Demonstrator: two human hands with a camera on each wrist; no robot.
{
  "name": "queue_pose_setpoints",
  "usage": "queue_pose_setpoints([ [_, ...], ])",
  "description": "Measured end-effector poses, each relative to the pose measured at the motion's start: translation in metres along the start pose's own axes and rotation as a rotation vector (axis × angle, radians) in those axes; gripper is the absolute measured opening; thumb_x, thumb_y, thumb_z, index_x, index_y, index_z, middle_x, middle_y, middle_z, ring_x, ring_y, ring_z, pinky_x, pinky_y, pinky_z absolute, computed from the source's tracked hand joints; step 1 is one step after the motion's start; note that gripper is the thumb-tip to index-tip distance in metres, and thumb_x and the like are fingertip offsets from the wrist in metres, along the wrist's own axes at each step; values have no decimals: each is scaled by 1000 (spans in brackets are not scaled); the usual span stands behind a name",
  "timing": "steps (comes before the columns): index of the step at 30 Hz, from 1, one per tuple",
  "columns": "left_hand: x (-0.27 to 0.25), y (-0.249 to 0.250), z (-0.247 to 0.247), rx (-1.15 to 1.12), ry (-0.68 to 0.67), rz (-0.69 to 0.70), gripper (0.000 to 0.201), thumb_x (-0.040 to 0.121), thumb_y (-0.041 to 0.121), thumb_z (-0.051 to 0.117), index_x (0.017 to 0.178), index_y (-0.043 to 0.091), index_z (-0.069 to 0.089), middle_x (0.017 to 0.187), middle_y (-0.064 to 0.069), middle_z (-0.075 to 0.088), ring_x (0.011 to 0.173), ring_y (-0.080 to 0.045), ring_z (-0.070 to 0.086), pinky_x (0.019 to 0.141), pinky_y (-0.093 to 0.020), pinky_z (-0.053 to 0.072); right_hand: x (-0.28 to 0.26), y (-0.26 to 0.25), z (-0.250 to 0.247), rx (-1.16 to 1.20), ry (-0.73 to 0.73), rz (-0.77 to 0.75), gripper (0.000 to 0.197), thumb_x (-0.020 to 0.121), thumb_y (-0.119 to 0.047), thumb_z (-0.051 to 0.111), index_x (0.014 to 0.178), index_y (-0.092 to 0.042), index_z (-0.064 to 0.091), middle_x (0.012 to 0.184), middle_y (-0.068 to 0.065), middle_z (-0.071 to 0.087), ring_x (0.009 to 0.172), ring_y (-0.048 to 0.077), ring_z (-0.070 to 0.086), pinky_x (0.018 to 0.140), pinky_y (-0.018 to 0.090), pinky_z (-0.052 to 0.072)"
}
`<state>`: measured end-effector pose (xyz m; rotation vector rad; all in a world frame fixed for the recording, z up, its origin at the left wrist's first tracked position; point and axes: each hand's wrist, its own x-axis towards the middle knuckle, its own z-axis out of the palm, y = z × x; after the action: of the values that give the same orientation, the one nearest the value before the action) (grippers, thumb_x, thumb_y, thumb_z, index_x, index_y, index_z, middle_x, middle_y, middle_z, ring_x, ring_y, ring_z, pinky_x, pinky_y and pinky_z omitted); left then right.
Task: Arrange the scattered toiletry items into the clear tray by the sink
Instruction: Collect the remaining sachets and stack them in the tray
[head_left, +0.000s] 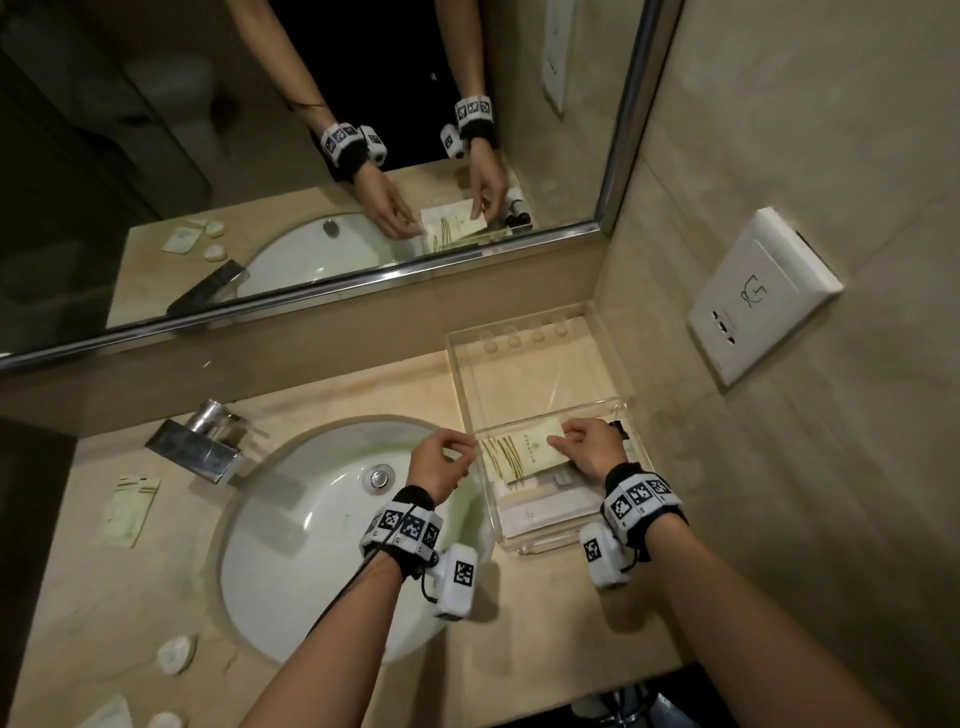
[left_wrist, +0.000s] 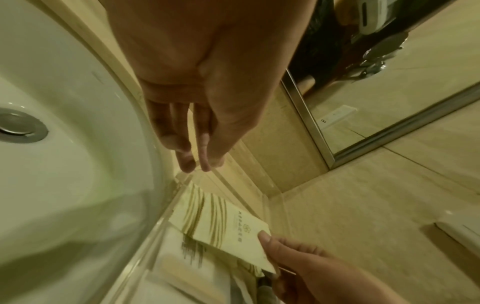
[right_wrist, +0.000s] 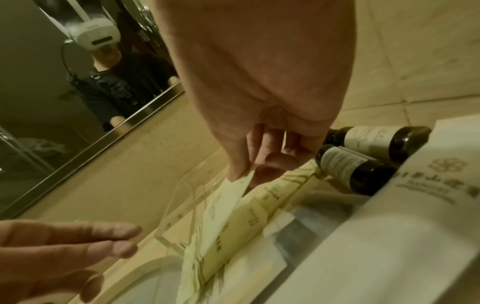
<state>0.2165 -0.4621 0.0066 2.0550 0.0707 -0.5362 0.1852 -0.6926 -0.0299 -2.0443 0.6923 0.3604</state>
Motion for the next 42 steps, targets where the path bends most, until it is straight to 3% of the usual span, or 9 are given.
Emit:
queue_pose_setpoints([
  [3,1,-4,4,101,-47,74,16,89,8,60,98,15,72,103,3,70,68,-16,61,53,-11,42,0,-8,6,8,3,31,37,85,-22,74,115,-4,66,98,7,69,93,14,57,86,20,40],
  [6,0,-7,9,203,-103,144,23,90,7,56,102,18,73,112,5,68,74,-11,59,71,-19,48,-1,-16,14,-1,-6,54,28,81,-20,77,104,-8,69,106,9,71,96,19,62,87,25,47],
  [11,1,-14,15,284,-224,169,30,92,5,52,114,17,69,126,1,63,112,-19,60,96,-28,47,-4,-16,24,-73,59,23,23,75,-22,81,84,-18,60,96,9,69,89,23,66,85,36,54],
  [20,2,-20,18,367,-287,166,33,95,10,51,125,17,63,137,1,56,125,-18,52,106,-31,40,-11,-12,22,-97,112,-8,28,76,-15,80,89,-16,55,77,1,63,80,22,66,81,37,55],
  [24,0,-21,13,300,-266,191,32,93,9,53,121,19,65,131,2,59,117,-16,55,96,-25,45,-15,-11,16,-82,121,-19,25,79,-18,78,93,-14,58,72,-5,60,80,19,65,79,31,53],
  [29,-10,-18,-2,50,-66,92,20,92,10,53,101,20,68,90,1,64,71,-14,59,55,-16,43,-26,-24,8,19,179,-96,16,83,-21,73,90,-14,60,74,-5,62,79,18,64,72,29,52],
  [32,-24,-20,-19,-83,21,2,14,92,12,53,99,13,66,84,-2,65,70,-16,61,53,-21,45,-39,-45,15,69,151,-200,10,84,-23,71,89,-15,66,80,-3,67,77,14,64,65,24,49],
  [37,-64,-34,-59,-172,169,-74,13,92,17,57,97,8,65,79,-3,66,68,-16,62,52,-21,44,-65,-90,52,172,8,-368,7,82,-23,72,85,-17,69,81,-3,71,75,10,65,72,26,54],
  [42,-115,-61,-103,-192,325,-149,17,91,18,58,99,4,64,76,-3,66,64,-17,61,52,-23,44,-95,-121,107,199,-167,-460,5,83,-21,72,83,-18,68,77,-5,68,72,16,66,72,27,54],
])
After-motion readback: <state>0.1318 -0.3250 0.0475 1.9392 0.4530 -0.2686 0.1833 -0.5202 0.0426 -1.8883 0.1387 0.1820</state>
